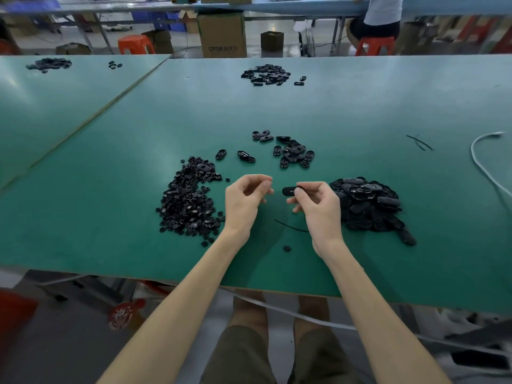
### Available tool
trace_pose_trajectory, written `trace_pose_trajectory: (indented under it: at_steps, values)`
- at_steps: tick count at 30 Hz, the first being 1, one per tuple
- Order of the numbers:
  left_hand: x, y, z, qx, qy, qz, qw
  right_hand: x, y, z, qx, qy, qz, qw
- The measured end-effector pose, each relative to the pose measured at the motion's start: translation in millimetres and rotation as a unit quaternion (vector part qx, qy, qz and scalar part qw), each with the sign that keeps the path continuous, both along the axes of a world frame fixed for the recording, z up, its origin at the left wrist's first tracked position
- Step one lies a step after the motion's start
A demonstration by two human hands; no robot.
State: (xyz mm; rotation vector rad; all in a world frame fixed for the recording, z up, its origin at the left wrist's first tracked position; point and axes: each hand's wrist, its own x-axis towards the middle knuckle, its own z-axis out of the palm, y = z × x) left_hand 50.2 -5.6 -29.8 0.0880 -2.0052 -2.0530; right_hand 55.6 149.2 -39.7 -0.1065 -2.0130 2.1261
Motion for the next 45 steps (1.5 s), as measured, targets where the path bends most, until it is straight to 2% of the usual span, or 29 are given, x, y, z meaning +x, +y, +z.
trace_pose_trajectory:
  at_steps: [14, 25, 35, 45]
  values:
    - [-1.1, -1.5, -2.0, -0.014, 0.010, -0.045, 0.999, 1.6, -0.5, 2.6, -0.025, -0.006, 0.008, 1.000]
    - [-0.4, -1.7, 0.0, 0.035, 0.016, -0.045, 0.998, 4.6, -2.4, 7.6, -0.050, 0.007, 0.027, 0.998]
    - [-1.3, -1.2, -0.7, 0.038, 0.015, -0.060, 0.997, 3.3, -1.3, 6.4, -0.059, 0.008, 0.024, 0.998]
    - [-2.2, 0.8, -3.6, -0.028, 0.031, -0.085, 0.995, 3.0, -1.3, 5.5, -0.038, 0.016, 0.030, 0.999]
